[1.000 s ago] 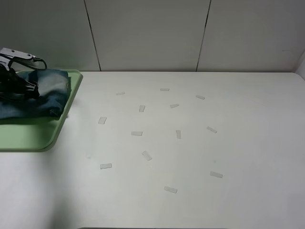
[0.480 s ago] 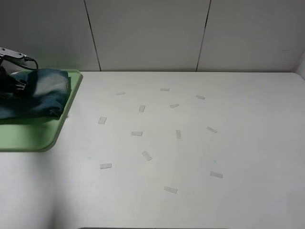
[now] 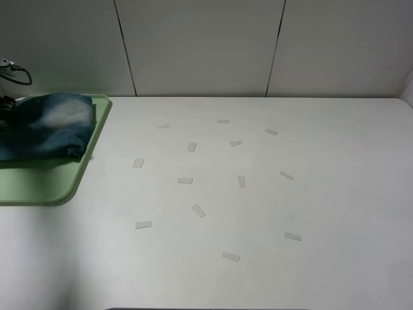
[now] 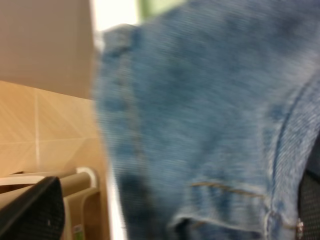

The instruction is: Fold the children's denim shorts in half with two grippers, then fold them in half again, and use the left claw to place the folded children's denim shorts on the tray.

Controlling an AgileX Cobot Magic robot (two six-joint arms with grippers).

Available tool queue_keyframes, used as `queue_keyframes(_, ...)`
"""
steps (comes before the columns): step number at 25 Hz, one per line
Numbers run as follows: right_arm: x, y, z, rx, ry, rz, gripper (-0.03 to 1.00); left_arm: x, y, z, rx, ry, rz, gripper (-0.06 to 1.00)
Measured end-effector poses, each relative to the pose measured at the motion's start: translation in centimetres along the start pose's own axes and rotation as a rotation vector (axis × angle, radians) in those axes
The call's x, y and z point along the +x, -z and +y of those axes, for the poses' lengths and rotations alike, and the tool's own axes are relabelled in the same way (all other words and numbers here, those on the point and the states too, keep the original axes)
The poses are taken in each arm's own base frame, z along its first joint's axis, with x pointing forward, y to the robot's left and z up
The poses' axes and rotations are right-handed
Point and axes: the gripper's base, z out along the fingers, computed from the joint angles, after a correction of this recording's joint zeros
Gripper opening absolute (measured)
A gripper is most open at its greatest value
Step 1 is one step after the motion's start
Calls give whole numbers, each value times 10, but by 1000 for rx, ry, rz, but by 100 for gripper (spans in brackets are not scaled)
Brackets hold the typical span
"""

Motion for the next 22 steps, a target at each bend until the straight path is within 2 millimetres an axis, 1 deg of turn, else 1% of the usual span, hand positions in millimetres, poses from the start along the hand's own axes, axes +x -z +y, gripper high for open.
queue_keyframes(4,0,0,0,0,0,0,69,-9,8,23,-37,32,-14,86)
queue_keyframes(7,0,0,0,0,0,0,69,-13,14,34,-56,32,-2,86)
queue_keyframes(11,0,0,0,0,0,0,69,-20,20,40,-77,20,-3,85)
queue_keyframes(13,0,0,0,0,0,0,69,-28,25,46,-94,27,-27,85)
queue_keyframes(17,0,0,0,0,0,0,69,-34,28,42,-87,33,-34,84)
queue_keyframes(19,0,0,0,0,0,0,69,-37,29,34,-70,29,-24,84)
queue_keyframes(22,0,0,0,0,0,0,69,-43,32,15,-35,-1,0,84)
